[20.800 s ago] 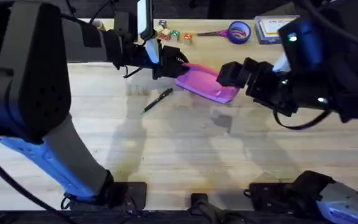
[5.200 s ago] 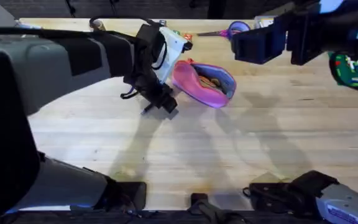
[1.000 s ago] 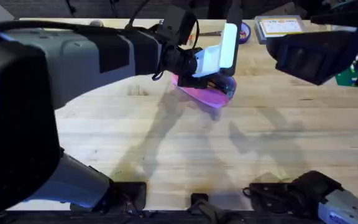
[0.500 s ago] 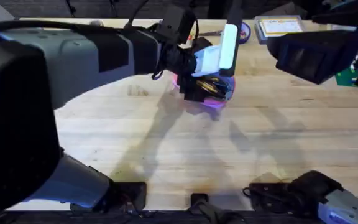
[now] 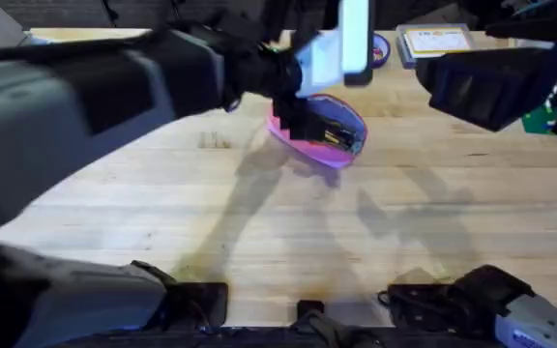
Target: Unzip the bag, pick up the pens from the table one at a time and place them inside, then zip the bag closed.
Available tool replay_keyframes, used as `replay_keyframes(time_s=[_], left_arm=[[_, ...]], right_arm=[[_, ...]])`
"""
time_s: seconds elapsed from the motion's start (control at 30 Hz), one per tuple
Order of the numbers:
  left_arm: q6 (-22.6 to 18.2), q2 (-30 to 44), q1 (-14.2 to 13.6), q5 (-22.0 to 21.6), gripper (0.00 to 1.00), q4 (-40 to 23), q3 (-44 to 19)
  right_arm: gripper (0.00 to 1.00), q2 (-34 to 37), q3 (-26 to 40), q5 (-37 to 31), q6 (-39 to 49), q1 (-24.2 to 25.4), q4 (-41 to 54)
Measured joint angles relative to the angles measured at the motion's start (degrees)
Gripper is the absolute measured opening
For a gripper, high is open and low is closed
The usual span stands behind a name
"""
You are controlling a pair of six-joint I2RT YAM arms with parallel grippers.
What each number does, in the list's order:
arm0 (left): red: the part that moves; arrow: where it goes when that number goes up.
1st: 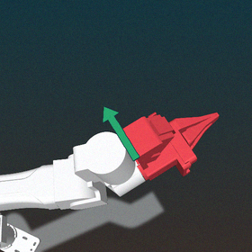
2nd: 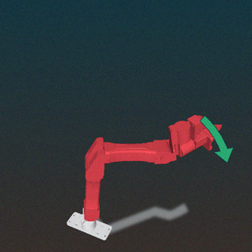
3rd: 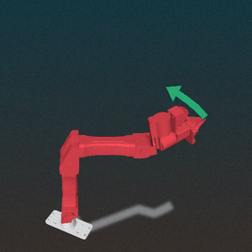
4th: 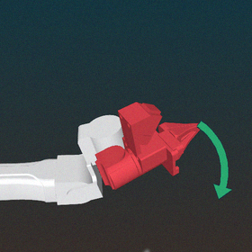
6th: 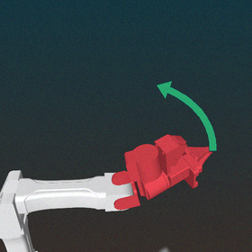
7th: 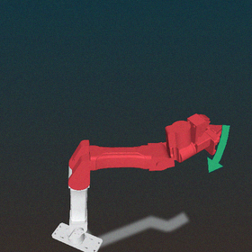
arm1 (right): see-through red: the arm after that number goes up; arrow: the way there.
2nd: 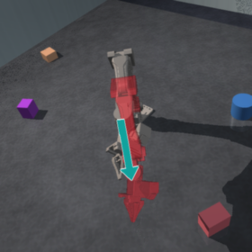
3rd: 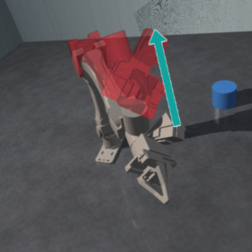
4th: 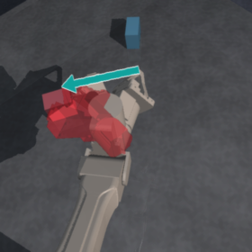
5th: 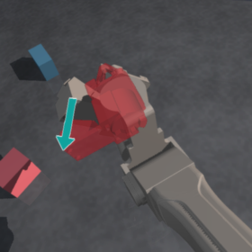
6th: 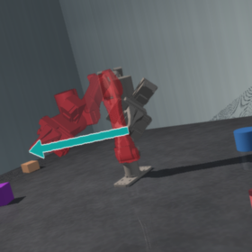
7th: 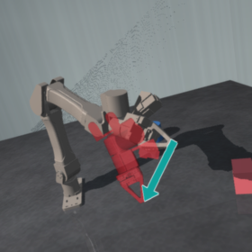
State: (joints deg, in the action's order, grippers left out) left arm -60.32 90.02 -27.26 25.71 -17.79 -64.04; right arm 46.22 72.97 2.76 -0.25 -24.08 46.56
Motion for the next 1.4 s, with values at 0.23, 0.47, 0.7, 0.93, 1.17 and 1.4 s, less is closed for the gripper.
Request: replay_keyframes(time_s=[0.23, 0.47, 0.7, 0.93, 1.17, 1.4], left_arm=[[7.84, -6.99, 3.87, -0.03, 0.992, -2.18, -0.65], [11.57, -13.26, 5.68, -0.03, 0.993, -8.83, -0.65], [12.38, -19.65, 6.11, -0.03, 0.992, -13.97, -0.65], [12.42, -22.93, 7.07, -1.13, 0.993, -14.64, -0.65], [12.55, -22.96, 7.32, -2.83, 0.993, -15.68, -0.65], [12.55, -22.97, 7.32, -3.03, 0.993, -15.98, -0.65]], right_arm=[[0.998, 0.0, 0.0, 0.02, 0.0, 0.0, 2.0], [0.998, 0.02, 0.0, 0.0, 0.0, 0.0, 2.08], [0.998, 3.4, 0.04, -0.44, -2.79, 0.0, -0.4], [0.998, 13.39, 0.07, -3.82, -6.56, 0.99, -8.7], [0.998, 18.68, 0.07, -6.14, -10.98, 3.33, -14.51], [0.998, 18.68, 0.07, -6.47, -12.02, 3.58, -17.45]])
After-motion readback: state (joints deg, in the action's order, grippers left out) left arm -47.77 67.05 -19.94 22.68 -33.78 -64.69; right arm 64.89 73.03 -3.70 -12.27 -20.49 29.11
